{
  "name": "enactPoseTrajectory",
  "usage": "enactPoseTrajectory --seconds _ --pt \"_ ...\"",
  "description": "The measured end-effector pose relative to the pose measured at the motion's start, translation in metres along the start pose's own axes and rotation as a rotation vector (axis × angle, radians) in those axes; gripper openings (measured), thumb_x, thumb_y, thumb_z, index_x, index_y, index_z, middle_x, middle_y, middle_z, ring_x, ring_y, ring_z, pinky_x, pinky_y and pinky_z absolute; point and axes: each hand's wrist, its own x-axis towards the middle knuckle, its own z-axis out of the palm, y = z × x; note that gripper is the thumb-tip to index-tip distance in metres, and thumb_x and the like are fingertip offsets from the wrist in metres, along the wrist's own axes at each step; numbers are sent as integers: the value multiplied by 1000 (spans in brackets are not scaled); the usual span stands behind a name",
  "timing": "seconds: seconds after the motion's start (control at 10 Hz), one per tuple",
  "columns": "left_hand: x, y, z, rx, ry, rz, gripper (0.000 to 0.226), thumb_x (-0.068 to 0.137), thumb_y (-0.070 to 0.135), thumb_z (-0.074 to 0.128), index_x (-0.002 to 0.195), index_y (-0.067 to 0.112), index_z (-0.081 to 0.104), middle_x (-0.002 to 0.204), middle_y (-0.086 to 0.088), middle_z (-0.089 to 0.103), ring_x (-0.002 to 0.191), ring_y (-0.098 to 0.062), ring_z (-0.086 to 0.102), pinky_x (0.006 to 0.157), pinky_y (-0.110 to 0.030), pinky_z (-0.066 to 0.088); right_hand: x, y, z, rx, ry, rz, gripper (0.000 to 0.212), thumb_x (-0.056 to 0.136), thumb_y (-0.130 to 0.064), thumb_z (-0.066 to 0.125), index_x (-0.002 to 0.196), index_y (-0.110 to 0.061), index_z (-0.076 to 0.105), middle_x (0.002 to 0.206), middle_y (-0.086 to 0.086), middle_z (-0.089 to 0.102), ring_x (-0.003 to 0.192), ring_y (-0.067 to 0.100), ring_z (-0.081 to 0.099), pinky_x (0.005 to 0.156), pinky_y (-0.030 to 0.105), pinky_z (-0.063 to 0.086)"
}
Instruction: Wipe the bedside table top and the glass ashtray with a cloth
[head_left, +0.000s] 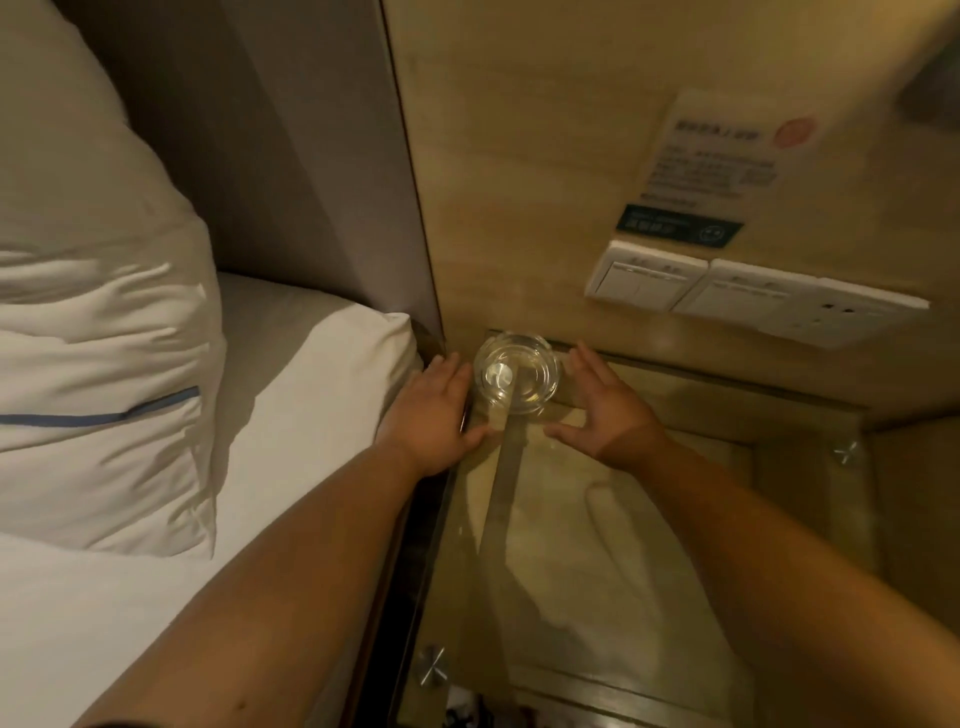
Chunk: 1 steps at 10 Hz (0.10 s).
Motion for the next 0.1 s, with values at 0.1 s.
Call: enactPoseTrajectory --seconds 0.1 --pt "-28 14 -18 90 43 8 80 90 60 36 151 14 14 159 -9 13 146 -24 5 118 -41 8 -33 -18 -19 -116 75 22 93 83 -60 55 152 -15 11 162 4 4 147 21 8 116 36 16"
